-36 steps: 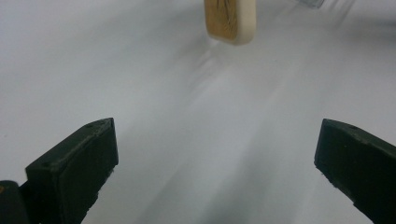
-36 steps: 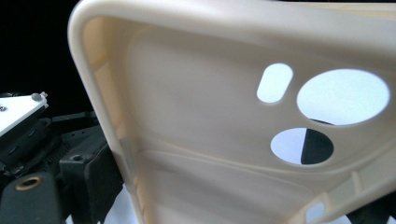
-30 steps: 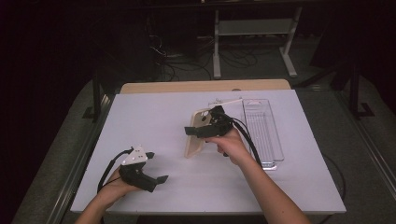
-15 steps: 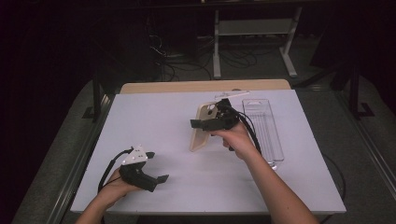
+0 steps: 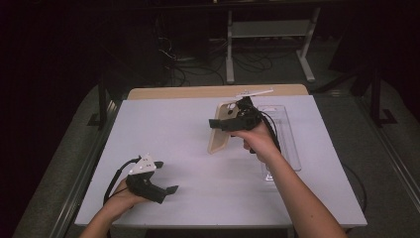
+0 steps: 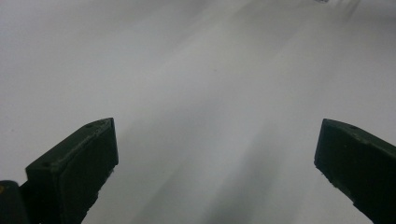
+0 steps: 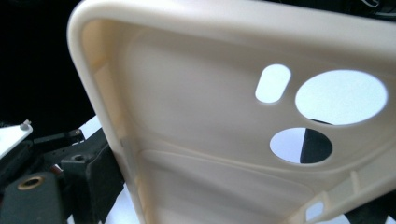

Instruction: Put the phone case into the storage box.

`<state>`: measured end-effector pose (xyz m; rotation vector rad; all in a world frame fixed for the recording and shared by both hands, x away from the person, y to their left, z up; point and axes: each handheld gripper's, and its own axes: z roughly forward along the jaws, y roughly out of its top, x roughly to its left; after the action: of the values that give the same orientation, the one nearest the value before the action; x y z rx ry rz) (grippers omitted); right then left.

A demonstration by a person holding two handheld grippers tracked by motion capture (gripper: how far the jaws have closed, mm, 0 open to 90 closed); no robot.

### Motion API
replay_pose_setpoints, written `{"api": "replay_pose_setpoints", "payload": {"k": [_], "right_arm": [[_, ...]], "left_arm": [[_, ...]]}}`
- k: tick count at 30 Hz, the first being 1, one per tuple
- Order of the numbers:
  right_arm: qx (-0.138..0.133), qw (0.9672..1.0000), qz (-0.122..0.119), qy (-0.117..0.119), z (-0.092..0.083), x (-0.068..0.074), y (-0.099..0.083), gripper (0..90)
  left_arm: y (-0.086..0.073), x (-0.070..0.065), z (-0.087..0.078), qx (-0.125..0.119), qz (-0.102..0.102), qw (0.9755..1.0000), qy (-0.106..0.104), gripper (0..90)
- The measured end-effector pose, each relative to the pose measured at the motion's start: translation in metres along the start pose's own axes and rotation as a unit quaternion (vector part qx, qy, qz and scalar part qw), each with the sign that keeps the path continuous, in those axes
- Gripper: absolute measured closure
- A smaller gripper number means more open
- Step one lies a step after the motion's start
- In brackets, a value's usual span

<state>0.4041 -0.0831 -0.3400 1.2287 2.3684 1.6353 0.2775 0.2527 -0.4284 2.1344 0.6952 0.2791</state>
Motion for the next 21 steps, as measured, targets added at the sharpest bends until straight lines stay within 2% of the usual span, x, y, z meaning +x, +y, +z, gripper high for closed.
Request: {"api": "replay_pose_setpoints", "payload": {"k": [1,6,8,14,21], "right_arm": [[-0.001,1.0,0.002,-0.002,-0.002,0.0,0.001,9.8],[-0.004,0.9999,0.003,-0.012,-0.01,-0.003,0.008,9.9],[-0.012,0.9997,-0.009,-0.02,-0.014,-0.007,0.011,9.9],[-0.013,0.9992,0.007,-0.036,-0.027,-0.014,0.017,9.9],[-0.028,0.9982,0.008,-0.052,-0.043,-0.024,0.026,10.0]], "left_arm": [[0.0,0.001,0.0,0.004,0.004,1.0,0.001,0.0],[0.0,0.0,0.0,0.001,0.002,1.0,0.001,0.0],[0.0,0.0,0.0,0.002,0.003,1.0,0.003,0.0],[0.0,0.0,0.001,0.001,0.001,1.0,0.001,0.0],[-0.001,0.0,0.001,0.005,0.0,1.0,0.001,0.0]]}}
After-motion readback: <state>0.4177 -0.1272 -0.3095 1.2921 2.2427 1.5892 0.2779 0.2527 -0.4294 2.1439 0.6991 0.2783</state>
